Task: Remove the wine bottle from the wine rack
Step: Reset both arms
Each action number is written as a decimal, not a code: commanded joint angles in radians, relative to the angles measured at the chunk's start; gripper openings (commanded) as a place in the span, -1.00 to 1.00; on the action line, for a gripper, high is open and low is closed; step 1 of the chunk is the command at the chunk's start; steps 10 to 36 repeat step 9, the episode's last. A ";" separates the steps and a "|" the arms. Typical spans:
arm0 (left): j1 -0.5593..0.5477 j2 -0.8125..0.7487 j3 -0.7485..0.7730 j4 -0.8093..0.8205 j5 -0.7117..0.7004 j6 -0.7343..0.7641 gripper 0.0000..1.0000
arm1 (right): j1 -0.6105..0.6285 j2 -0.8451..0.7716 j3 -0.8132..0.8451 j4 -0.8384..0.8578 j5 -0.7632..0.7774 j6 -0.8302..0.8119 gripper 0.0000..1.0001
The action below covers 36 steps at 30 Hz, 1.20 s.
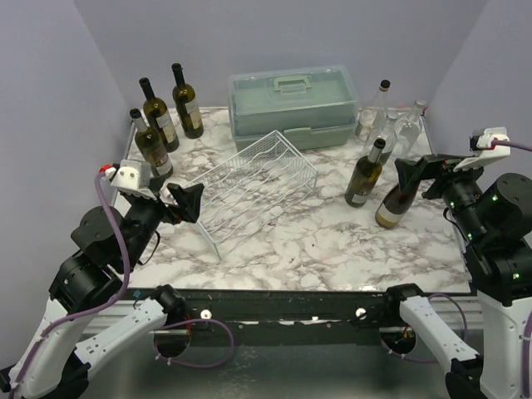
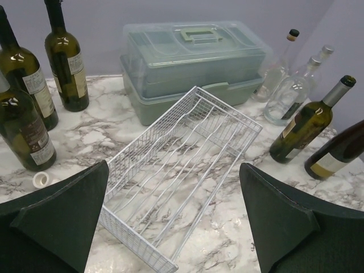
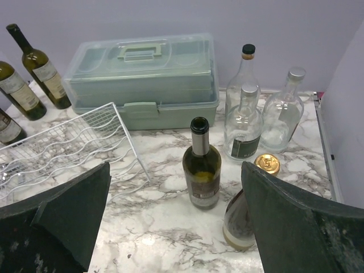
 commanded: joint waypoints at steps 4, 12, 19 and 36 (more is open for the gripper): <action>0.006 -0.049 -0.029 -0.051 0.006 -0.080 0.97 | -0.004 -0.039 -0.024 0.028 0.024 0.025 0.99; 0.007 -0.077 -0.053 -0.070 0.018 -0.115 0.97 | -0.007 -0.043 -0.027 0.015 0.003 0.034 0.99; 0.007 -0.077 -0.053 -0.070 0.018 -0.115 0.97 | -0.007 -0.043 -0.027 0.015 0.003 0.034 0.99; 0.007 -0.077 -0.053 -0.070 0.018 -0.115 0.97 | -0.007 -0.043 -0.027 0.015 0.003 0.034 0.99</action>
